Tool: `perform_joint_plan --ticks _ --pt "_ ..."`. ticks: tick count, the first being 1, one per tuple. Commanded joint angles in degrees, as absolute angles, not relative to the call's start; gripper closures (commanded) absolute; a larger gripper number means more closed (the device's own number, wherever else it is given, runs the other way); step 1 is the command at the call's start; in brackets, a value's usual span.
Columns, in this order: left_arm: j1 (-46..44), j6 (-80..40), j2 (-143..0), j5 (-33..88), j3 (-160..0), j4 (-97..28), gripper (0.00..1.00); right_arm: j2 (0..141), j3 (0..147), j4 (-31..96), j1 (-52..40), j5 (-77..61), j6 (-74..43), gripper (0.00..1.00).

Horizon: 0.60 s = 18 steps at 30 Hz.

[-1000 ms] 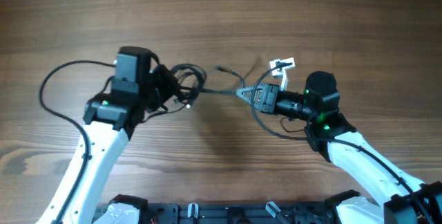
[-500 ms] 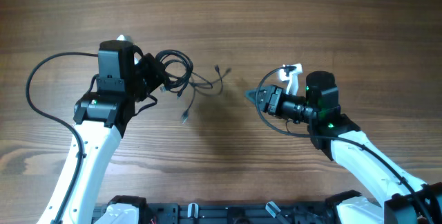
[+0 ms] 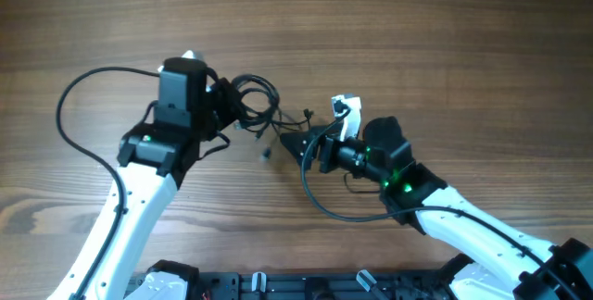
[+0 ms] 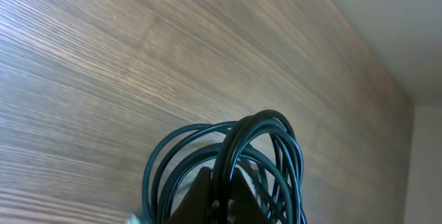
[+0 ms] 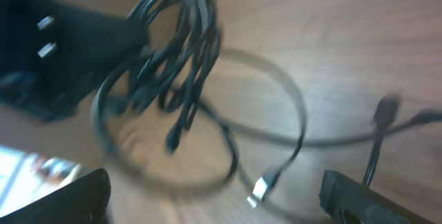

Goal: Untangle cables

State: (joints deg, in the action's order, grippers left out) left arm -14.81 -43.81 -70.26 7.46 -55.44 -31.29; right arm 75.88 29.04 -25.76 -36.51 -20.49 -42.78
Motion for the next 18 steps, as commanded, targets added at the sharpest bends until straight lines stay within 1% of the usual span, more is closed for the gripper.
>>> perform_joint_plan --ticks 1,4,6,7,8,9,13,18 --pt "-18.87 -45.45 -70.28 6.76 -55.35 -31.09 0.96 75.55 29.34 -24.56 -38.09 -2.9 -42.89 0.0" --pt "-21.17 -45.43 -70.28 6.79 -55.35 -31.14 0.96 75.55 29.34 -16.67 -37.67 9.93 -50.35 0.0" --pt "-22.04 -45.43 -69.95 7.01 -55.35 -31.64 0.96 75.53 29.34 -7.29 -36.4 19.33 -60.34 0.0" --pt "-22.22 -45.43 -69.36 7.05 -55.35 -32.21 0.96 75.55 29.34 -0.95 -34.89 21.8 -68.05 0.01" --pt "-22.24 -45.32 -68.53 7.03 -55.35 -32.84 0.96 75.55 29.34 3.44 -33.41 21.69 -72.6 0.0" --pt "-22.24 -45.15 -67.59 7.01 -55.35 -33.41 0.96 75.53 29.34 6.5 -31.77 20.45 -73.8 0.0" --pt "-22.24 -38.85 -63.24 7.01 -55.35 -33.93 0.96 75.53 29.34 8.6 -27.53 14.85 -65.21 0.0" --pt "-22.24 -34.46 -58.59 5.19 -55.35 -33.95 0.96 75.53 29.34 8.38 -26.63 9.76 -60.62 0.0"
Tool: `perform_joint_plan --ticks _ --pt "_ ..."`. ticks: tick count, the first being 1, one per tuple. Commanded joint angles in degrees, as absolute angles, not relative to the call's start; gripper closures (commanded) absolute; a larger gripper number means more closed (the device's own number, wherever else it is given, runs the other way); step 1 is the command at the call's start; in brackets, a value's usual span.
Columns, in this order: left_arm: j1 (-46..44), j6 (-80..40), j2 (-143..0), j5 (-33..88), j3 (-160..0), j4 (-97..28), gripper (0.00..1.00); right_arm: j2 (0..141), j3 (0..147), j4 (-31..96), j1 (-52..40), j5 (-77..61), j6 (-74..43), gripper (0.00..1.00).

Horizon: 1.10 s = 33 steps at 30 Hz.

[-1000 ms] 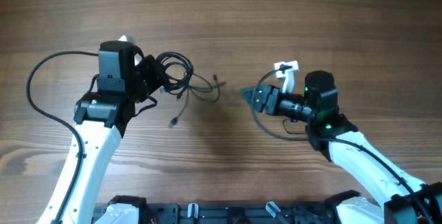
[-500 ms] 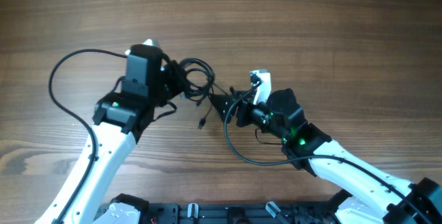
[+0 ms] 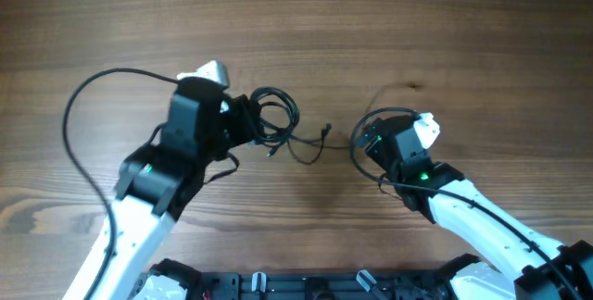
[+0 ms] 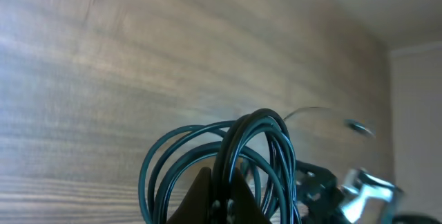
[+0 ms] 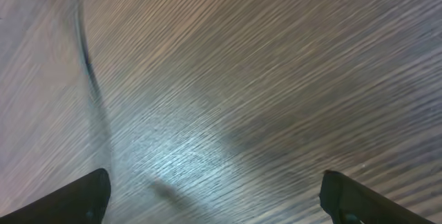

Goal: Untangle cables

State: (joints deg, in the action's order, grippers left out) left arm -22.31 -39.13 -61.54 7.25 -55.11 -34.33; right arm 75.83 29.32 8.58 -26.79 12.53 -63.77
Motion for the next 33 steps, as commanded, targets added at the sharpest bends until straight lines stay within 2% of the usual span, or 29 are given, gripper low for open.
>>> perform_joint_plan --ticks 1,4,8,12,16,20,26,28,30,33 --pt "-22.24 -34.48 -58.28 4.19 -55.35 -34.06 0.96 75.53 29.34 8.19 -26.63 7.79 -59.7 0.0" --pt "-22.24 -34.52 -58.19 1.74 -55.35 -34.06 0.96 75.31 29.34 7.09 -26.63 0.34 -54.98 0.0" --pt "-22.24 -34.28 -58.89 1.63 -55.35 -33.8 0.96 72.53 29.34 3.18 -26.63 -16.64 -46.48 0.0" --pt "-22.24 -21.47 -59.55 6.81 -55.35 -33.5 0.96 68.49 29.34 -2.98 -26.13 -24.88 -44.82 0.0" --pt "-22.24 -11.22 -60.29 12.64 -55.35 -34.3 0.96 66.52 29.34 -16.8 -26.11 -34.74 -44.91 0.0" --pt "-22.24 -10.46 -61.25 16.58 -55.35 -33.12 0.96 67.48 29.34 -24.77 -26.17 -38.09 -45.23 0.0" --pt "-22.26 -10.48 -62.3 25.52 -55.35 -29.45 0.96 70.85 29.34 -25.21 -26.17 -40.6 -48.34 0.03" --pt "-22.31 -10.52 -62.59 25.63 -55.35 -29.78 0.96 71.68 29.34 -26.96 -26.17 -42.15 -49.3 0.09" --pt "-22.37 -10.68 -62.96 25.96 -55.35 -30.46 0.96 72.2 29.34 -28.99 -26.17 -43.05 -50.92 0.19" --pt "-22.39 -10.7 -63.77 25.93 -55.35 -31.77 0.94 72.34 29.34 -30.7 -26.17 -43.59 -52.77 0.51"
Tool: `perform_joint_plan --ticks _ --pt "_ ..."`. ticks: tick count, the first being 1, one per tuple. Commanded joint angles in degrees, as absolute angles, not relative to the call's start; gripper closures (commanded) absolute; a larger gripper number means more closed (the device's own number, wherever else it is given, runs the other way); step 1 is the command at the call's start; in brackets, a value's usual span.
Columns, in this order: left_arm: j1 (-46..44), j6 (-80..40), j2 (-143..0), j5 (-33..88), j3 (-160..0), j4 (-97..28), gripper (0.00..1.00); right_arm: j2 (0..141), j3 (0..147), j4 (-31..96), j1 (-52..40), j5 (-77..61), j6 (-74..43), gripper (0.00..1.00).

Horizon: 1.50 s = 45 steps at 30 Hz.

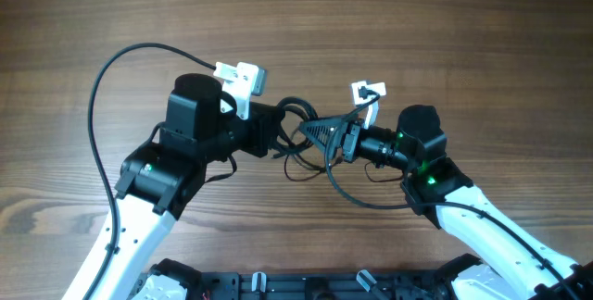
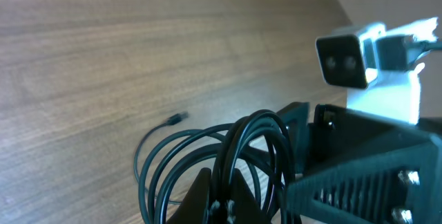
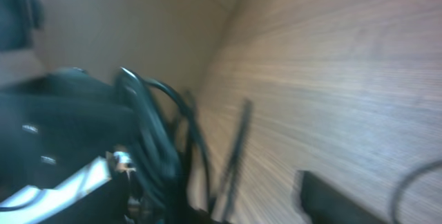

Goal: Untangle cables

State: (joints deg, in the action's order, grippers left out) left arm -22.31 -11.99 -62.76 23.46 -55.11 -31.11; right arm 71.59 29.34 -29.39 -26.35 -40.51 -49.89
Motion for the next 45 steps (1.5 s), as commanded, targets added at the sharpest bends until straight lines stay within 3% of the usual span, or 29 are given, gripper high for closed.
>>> perform_joint_plan --ticks 1,3,4,5,6,7,15,23,34,40,45 --pt "-22.39 -10.7 -64.12 25.93 -55.35 -31.79 0.91 72.34 29.34 -30.87 -26.17 -43.83 -52.8 0.61" --pt "-22.39 -10.72 -64.71 25.91 -55.35 -31.66 0.73 72.34 29.34 -30.52 -26.17 -43.83 -52.93 0.8" --pt "-22.39 -10.9 -65.01 25.91 -55.35 -31.51 0.46 72.34 29.34 -30.39 -26.17 -43.81 -53.08 0.89" --pt "-22.39 -11.51 -65.3 25.91 -55.35 -31.44 0.27 72.34 29.34 -30.37 -26.17 -43.81 -53.17 0.93" --pt "-22.39 -12.93 -65.52 25.89 -55.35 -31.35 0.1 72.34 29.34 -30.37 -26.17 -43.77 -53.23 0.96" --pt "-22.39 -14.79 -65.76 25.89 -55.35 -31.29 0.0 72.34 29.34 -30.37 -26.17 -43.35 -53.56 0.96" --pt "-22.33 -25.8 -65.8 22.04 -55.35 -31.29 0.0 72.34 29.34 -30.13 -26.17 -38.79 -53.95 0.96" --pt "-22.35 -61.82 -65.8 18.65 -55.35 -31.14 0.0 72.36 29.34 -28.6 -26.17 -32.14 -55.46 0.96" --pt "-22.92 -106.94 -65.8 24.36 -55.35 -40.95 0.0 72.44 29.34 -27.31 -26.17 -26.59 -62.65 0.96" --pt "-26.79 -116.4 -67.33 20.73 -55.35 -39.11 0.0 72.44 29.34 -26.89 -26.17 -26.94 -68.42 0.96" --pt "-30.3 -120.53 -72.71 18.96 -55.35 -38.96 0.1 72.44 29.34 -26.94 -26.17 -27.11 -72.51 0.96"
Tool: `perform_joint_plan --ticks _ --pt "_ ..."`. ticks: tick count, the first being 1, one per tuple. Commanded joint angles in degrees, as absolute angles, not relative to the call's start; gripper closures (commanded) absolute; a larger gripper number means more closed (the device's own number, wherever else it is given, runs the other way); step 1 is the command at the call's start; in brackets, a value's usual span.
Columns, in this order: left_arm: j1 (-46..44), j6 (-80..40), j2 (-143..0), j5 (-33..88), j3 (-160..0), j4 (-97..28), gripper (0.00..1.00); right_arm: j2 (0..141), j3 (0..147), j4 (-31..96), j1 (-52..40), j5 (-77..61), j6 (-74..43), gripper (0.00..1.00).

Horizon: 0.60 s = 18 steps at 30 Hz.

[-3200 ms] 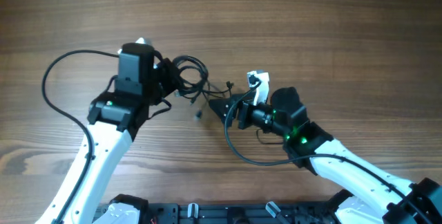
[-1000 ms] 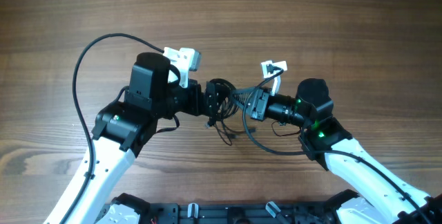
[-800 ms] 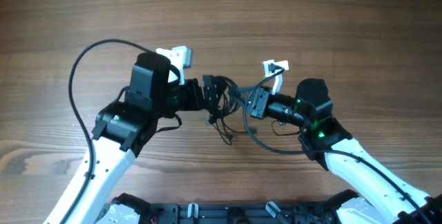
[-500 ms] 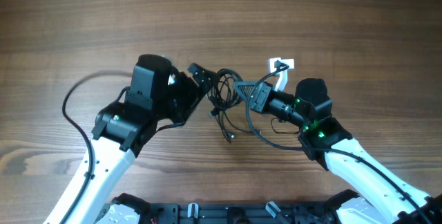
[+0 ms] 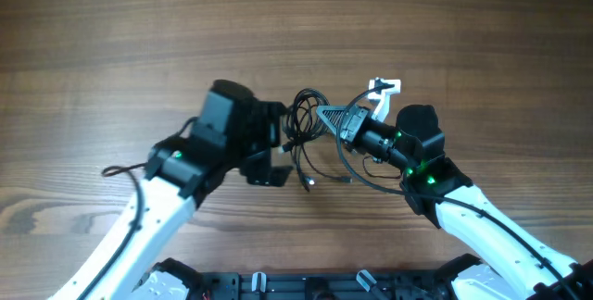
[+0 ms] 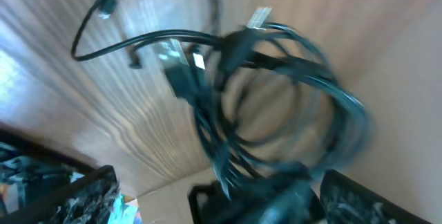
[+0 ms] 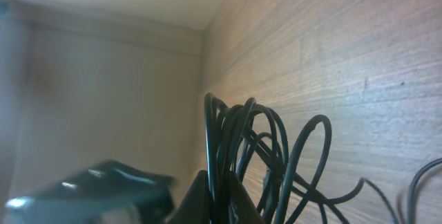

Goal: Untangle cables

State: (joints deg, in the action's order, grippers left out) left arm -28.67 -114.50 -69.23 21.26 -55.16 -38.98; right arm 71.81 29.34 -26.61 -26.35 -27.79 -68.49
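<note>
A tangled bundle of black cables hangs over the middle of the wooden table. My right gripper is shut on the coil's strands, which rise straight out of its fingers in the right wrist view. A silver-tipped plug dangles below the bundle. Just left of the bundle, my left gripper is open. In the blurred left wrist view, the cable loops hang free beyond the spread fingers.
The two arms face each other closely across the bundle. A thin black loop curves under the right wrist; I cannot tell if it belongs to the bundle. A black rail runs along the near edge.
The bundle has changed hands: my left gripper was shut on it and is now open, while my right gripper is now shut on it. The left arm has dropped back slightly.
My left gripper held the coiled bundle while the open right gripper faced it. Then the right gripper was off to the right over bare table. Later both grippers met at the bundle. Now the right one holds it and the left is open.
</note>
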Motion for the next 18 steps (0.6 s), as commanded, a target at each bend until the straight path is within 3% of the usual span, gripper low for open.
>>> perform_joint_plan --ticks 1,3,7,9,11,12,18 --pt "-30.52 -120.51 -74.11 18.74 -55.35 -38.35 0.13 72.44 29.34 -26.94 -26.17 -27.33 -72.73 0.96" --pt "-30.55 -120.51 -76.27 18.79 -55.35 -36.67 0.24 72.44 29.34 -26.94 -26.17 -28.32 -73.69 0.96" --pt "-30.55 -120.49 -79.42 18.79 -55.35 -31.83 0.56 72.44 29.34 -26.52 -26.17 -28.99 -73.65 0.96" --pt "-30.55 -120.44 -79.92 18.74 -55.35 -30.26 0.79 72.44 29.34 -26.15 -26.17 -28.99 -73.6 0.96" --pt "-30.55 -119.83 -79.92 18.35 -55.35 -29.67 0.85 72.44 29.34 -25.82 -26.17 -28.95 -73.6 0.96" --pt "-30.48 -118.1 -79.92 18.06 -55.35 -29.65 0.95 72.44 29.34 -25.76 -26.17 -28.93 -73.47 0.96" --pt "-27.2 -89.08 -79.15 16.86 -55.35 -29.52 0.96 72.42 29.34 -19.92 -26.15 -25.3 -63.55 0.71"
